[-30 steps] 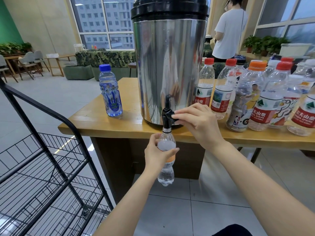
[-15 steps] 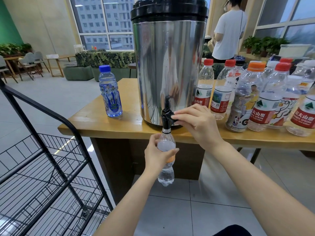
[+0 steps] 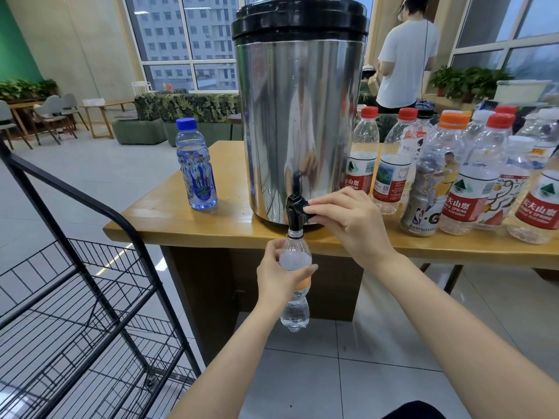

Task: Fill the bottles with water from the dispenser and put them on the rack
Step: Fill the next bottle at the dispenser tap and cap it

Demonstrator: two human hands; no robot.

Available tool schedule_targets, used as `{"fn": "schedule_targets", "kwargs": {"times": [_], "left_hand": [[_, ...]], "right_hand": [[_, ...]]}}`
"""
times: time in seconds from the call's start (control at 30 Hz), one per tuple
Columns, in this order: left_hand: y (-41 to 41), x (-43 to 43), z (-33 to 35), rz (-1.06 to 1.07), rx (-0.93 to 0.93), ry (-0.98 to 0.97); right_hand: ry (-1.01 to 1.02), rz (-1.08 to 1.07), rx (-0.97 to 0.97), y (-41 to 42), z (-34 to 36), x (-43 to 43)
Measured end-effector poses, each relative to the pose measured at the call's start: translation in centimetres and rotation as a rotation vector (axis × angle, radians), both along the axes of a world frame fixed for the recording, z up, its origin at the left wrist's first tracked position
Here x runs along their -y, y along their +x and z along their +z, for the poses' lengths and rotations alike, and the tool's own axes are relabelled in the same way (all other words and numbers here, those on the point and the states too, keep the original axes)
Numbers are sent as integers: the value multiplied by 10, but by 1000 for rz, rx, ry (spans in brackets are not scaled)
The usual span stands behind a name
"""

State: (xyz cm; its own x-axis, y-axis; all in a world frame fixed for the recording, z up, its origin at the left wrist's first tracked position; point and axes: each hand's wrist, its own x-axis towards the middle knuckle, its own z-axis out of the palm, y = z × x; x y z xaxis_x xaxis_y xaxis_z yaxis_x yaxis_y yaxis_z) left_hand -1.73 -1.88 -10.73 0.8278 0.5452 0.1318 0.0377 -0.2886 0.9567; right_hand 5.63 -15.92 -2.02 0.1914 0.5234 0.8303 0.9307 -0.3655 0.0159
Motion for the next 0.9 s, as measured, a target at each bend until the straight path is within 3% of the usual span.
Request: {"fn": "schedule_targets", "kwargs": {"times": [0.9], "left_hand": [[0,1,1,5,-19,-10]], "right_hand": [[0,22,-37,1,-2,1]]}}
